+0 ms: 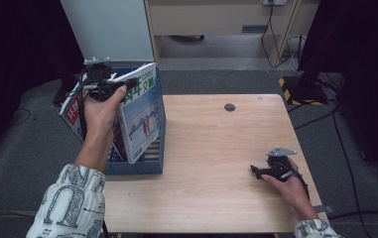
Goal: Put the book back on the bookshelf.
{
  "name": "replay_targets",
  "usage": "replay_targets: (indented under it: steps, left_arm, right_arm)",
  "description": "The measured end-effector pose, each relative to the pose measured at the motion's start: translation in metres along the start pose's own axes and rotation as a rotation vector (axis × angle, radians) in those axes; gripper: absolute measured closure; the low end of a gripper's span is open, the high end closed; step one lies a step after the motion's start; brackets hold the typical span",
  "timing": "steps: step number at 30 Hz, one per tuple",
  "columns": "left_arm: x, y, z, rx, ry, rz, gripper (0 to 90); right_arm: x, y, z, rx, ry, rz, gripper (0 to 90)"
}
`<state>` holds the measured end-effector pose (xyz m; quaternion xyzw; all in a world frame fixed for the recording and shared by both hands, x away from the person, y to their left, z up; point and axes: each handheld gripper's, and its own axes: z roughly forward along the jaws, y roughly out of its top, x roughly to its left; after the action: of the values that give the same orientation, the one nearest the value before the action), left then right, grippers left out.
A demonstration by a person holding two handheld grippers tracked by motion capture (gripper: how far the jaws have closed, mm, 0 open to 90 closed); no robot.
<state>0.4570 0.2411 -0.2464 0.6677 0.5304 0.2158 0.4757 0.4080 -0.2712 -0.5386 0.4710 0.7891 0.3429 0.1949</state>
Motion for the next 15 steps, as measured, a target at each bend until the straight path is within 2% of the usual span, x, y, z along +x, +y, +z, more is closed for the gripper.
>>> replay_targets:
  steps: [11, 15]
  left_arm:
    - [0.003, -0.004, 0.01, -0.02, 0.016, 0.001, 73.3]
    - [0.005, -0.011, 0.016, -0.047, 0.02, -0.005, 73.3]
  right_arm:
    - [0.0, 0.0, 0.0, 0.0, 0.0, -0.001, 11.0]
    - [0.0, 0.0, 0.0, 0.0, 0.0, 0.0, 11.0]
